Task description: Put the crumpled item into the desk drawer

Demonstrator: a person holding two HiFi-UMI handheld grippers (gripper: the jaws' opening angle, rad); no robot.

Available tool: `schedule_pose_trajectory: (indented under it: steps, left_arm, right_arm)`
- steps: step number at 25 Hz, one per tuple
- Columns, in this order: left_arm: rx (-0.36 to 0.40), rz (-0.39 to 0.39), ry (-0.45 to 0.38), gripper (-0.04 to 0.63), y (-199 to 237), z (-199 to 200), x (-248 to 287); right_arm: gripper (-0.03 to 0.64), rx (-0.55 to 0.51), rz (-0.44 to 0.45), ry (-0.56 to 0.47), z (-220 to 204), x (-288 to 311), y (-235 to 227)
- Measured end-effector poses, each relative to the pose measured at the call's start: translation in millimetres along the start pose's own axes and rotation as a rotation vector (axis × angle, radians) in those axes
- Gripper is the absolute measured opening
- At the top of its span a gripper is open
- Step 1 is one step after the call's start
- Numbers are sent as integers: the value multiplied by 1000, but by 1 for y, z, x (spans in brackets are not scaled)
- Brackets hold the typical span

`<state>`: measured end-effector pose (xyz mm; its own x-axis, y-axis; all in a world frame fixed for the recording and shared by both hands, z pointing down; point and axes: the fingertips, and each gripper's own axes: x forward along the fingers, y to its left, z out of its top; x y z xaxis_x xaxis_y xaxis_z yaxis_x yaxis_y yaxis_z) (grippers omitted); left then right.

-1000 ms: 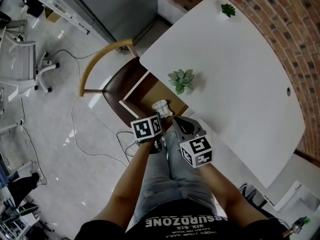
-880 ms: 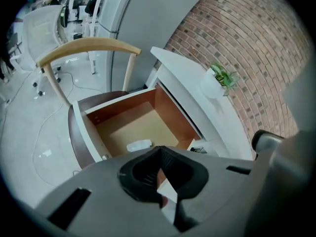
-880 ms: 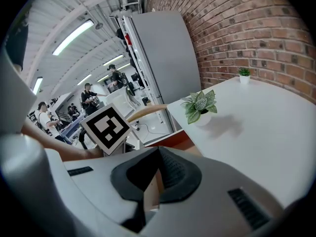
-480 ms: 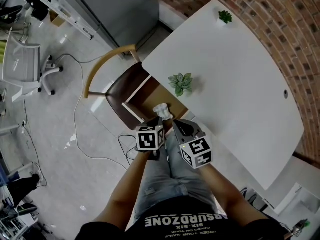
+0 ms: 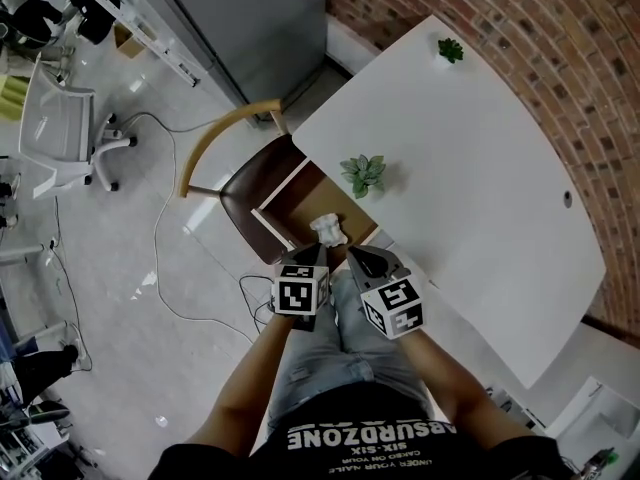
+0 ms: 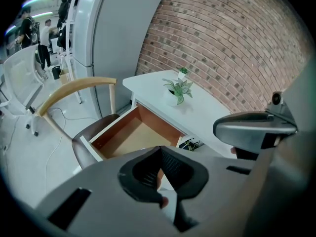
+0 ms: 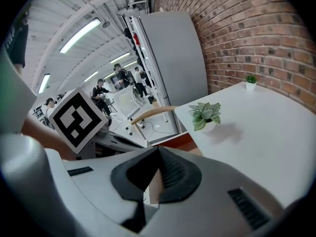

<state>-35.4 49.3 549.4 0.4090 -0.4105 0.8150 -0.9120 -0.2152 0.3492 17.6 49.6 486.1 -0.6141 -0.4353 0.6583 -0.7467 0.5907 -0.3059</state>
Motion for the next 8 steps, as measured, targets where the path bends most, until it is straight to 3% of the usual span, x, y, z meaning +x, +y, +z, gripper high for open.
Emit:
schedule_pose_trajectory:
  steps: [8]
  left_arm:
    - [16, 7, 0, 6, -4, 0, -13]
  right_arm:
    - [-2, -8, 22, 26, -2, -9, 7]
